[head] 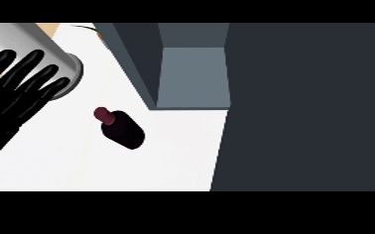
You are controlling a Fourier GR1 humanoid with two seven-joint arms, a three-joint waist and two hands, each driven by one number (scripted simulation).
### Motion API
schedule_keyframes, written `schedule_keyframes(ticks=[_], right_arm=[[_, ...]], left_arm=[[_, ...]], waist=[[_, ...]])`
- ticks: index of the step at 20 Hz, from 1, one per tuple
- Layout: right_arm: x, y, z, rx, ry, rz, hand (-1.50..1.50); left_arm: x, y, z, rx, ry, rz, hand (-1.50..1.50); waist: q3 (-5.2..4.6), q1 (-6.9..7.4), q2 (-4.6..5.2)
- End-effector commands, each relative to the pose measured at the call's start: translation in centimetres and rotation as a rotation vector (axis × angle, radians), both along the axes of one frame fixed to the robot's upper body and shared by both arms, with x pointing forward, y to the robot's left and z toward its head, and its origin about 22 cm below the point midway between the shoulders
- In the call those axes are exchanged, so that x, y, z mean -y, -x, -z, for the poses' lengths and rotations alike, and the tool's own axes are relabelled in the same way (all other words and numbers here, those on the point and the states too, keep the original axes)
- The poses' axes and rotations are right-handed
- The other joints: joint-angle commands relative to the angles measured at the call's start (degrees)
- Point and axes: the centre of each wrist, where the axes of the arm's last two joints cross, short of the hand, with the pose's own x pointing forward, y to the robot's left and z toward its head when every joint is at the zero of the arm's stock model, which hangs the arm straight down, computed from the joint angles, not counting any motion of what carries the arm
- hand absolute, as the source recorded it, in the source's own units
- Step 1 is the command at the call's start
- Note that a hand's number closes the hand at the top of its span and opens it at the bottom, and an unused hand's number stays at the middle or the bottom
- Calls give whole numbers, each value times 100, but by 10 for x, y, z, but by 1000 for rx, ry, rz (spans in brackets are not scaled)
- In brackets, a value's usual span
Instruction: Pick up the wine, place it into the cabinet and close the cabinet
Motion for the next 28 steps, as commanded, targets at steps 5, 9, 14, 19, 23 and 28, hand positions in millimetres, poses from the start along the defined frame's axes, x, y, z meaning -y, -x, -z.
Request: schedule_keyframes(ticks=[5,9,14,19,23,28], right_arm=[[5,32,-27,54,7,68,-150],[8,39,-26,77,21,50,-150],[3,41,-27,57,33,49,-150],[5,36,-28,78,21,50,-150],[10,53,-37,66,11,28,-150],[5,44,-37,55,8,61,-150]], left_arm=[[1,-9,3,-13,-30,-41,-150],[-8,-20,32,-17,-22,-48,-150],[-3,-38,43,-56,-37,-66,-150],[0,-42,81,-75,-72,-66,-150],[-3,-37,95,-87,-76,-77,-150],[-2,-52,114,-62,-82,-98,-150]], waist=[[-2,-25,2],[-2,-60,1],[-3,-84,1],[-1,-65,8],[-3,-85,-11],[-7,-80,1]])
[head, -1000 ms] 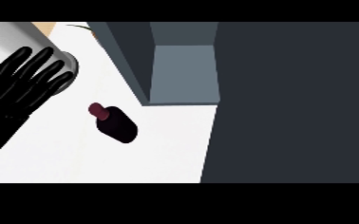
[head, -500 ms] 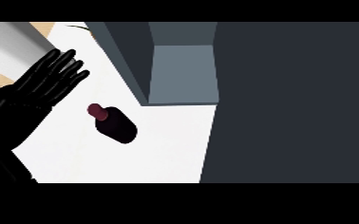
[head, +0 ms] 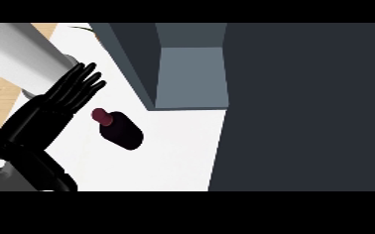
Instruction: Pick up the wine, place it into the cabinet and close the cabinet
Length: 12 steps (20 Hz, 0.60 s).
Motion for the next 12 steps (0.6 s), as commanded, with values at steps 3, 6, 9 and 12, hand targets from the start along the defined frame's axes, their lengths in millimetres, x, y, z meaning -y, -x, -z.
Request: schedule_keyframes(ticks=[3,6,9,12], right_arm=[[13,39,-23,98,-35,39,-150],[14,40,-23,103,-1,46,-150],[4,34,-24,91,-26,35,-150],[16,37,-30,107,5,37,-150]], left_arm=[[-11,-9,38,-3,-15,-36,-150],[-28,-6,41,9,-18,-57,-150],[-25,-14,60,-3,-35,-67,-150],[-24,-7,79,-28,-48,-66,-150]], waist=[[-1,-20,5],[0,4,-3],[-4,6,5],[-2,12,6]])
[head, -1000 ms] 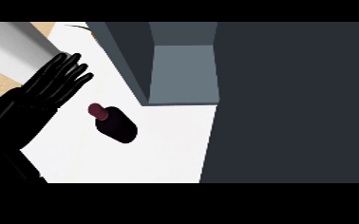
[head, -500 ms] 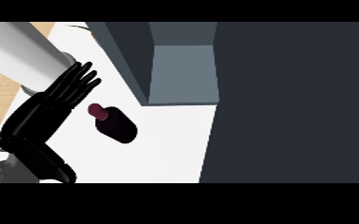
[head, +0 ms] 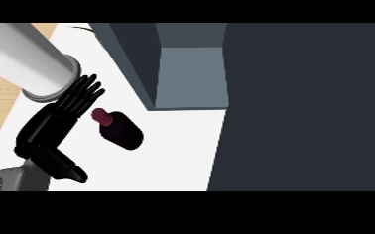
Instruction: Pick up the wine, place it into the cabinet and close the cabinet
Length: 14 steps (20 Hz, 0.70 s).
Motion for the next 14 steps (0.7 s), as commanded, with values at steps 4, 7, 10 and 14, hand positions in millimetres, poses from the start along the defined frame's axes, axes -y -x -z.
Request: schedule_keyframes(ticks=[4,7,10,14], right_arm=[[12,35,-18,102,-7,31,-150],[13,40,-21,94,-17,30,-150],[11,42,-18,73,-7,13,-150],[18,46,-31,107,-21,19,-150]], left_arm=[[-12,-9,34,-18,-42,-17,-150],[-7,-9,48,-49,-32,3,-150],[-6,-11,64,-75,-43,-1,-150],[-11,-12,74,-55,-51,-20,-150]], waist=[[1,-16,7],[-1,-32,0],[1,-26,1],[-7,-41,-6]])
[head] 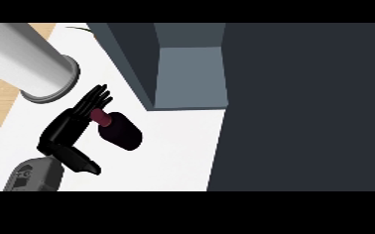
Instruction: Pick up the wine, place it into the cabinet and close the cabinet
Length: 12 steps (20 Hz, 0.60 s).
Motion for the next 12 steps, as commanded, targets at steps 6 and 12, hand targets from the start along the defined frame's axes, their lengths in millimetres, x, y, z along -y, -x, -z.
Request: schedule_keyframes(ticks=[6,12], right_arm=[[23,49,-23,83,-19,6,-150],[15,38,-15,90,-16,30,-150]], left_arm=[[-4,1,43,-4,-28,-59,-150],[5,-2,65,-106,23,29,-150]], waist=[[0,-66,0],[-1,-47,11]])
